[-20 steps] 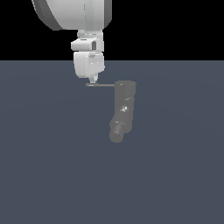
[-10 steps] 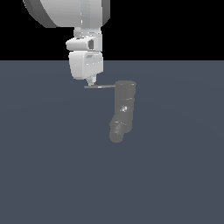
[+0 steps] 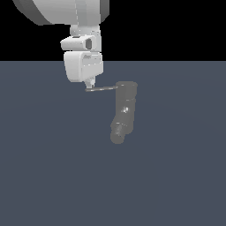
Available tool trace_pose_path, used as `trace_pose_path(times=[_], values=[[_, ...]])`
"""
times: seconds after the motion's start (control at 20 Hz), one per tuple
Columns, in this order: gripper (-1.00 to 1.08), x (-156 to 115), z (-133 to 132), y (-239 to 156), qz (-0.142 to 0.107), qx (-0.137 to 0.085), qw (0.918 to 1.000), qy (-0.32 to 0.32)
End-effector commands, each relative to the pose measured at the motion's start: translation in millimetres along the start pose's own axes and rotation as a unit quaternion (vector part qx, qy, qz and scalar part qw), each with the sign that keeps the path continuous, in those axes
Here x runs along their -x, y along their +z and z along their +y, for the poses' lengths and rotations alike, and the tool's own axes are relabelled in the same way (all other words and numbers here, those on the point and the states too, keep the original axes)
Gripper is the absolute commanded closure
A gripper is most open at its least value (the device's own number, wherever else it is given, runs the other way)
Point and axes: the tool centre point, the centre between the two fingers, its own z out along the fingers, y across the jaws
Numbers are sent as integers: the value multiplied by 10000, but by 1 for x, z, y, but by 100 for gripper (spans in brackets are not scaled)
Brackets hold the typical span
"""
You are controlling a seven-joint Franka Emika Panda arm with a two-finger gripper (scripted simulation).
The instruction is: Turn on the faucet by rotating a designated handle.
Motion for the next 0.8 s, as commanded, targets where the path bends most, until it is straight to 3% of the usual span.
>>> trace_pose_path(times=[0.0, 0.75], values=[[108, 0, 0, 0, -2, 1, 10000, 2], [108, -32, 35, 0, -1, 6, 10000, -15]])
